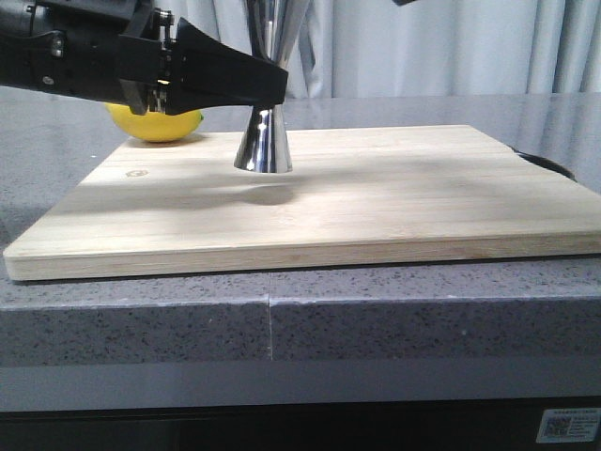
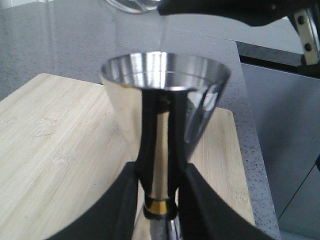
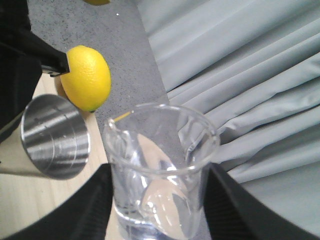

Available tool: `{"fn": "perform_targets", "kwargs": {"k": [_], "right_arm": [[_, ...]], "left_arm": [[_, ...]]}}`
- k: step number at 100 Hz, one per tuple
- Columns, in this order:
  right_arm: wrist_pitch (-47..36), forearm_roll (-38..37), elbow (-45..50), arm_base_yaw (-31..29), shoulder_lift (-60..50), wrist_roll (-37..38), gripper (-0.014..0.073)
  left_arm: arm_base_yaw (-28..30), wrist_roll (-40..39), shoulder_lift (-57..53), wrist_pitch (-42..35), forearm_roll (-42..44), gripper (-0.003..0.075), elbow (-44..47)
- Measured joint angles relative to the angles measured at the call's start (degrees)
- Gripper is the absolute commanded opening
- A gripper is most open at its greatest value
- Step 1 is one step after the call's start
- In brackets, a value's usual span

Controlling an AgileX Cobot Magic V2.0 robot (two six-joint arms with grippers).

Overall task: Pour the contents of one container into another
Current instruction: 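Tilt the beaker with the right gripper, pouring liquid into the jigger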

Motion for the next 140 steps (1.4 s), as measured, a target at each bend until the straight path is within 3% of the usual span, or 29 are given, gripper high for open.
{"fn": "perform_targets", "kwargs": {"k": [140], "right_arm": [[-0.8, -6.8, 0.0, 0.0, 0.0, 0.0, 0.0225]], "left_arm": [[0.0, 0.0, 0.0, 0.0, 0.0, 0.0137, 0.0]]}}
